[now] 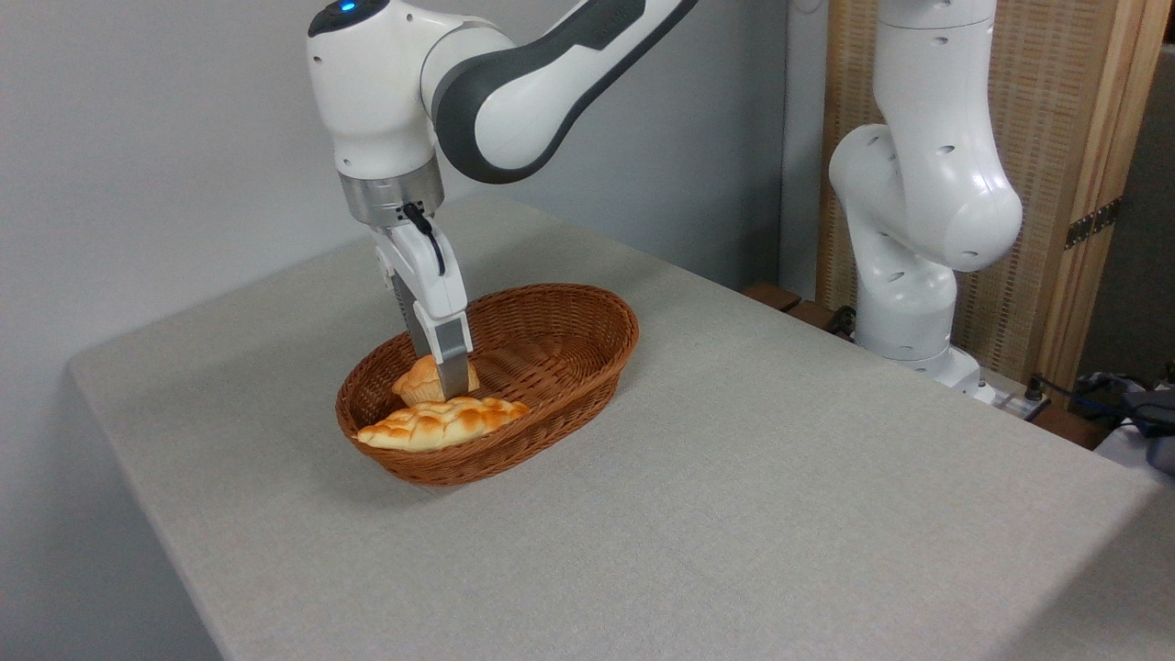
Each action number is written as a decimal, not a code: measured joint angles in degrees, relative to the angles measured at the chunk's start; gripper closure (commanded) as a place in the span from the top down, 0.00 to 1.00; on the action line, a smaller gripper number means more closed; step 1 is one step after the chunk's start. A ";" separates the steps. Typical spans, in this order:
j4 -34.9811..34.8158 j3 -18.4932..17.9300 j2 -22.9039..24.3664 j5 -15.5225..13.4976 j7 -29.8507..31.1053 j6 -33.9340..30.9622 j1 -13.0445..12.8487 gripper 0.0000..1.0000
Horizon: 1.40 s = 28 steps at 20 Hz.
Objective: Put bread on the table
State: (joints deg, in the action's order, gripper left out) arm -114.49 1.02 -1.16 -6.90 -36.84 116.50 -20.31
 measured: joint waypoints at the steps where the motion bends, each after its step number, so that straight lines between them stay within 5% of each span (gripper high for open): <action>1: 0.00 -0.01 0.00 0.00 0.00 0.00 0.00 0.21; 18: 1.13 -0.91 2.02 -0.01 0.02 -0.24 0.42 0.27; 23: 2.37 -5.17 5.57 0.00 0.07 -4.27 0.54 0.31; 27: 3.50 -10.77 7.61 0.03 -0.15 -6.86 0.70 0.53; 28: 3.52 -11.66 7.75 0.04 -0.24 -6.93 0.72 0.69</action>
State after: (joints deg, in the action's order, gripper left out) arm -110.97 -10.64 6.59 -6.86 -37.08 109.57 -19.59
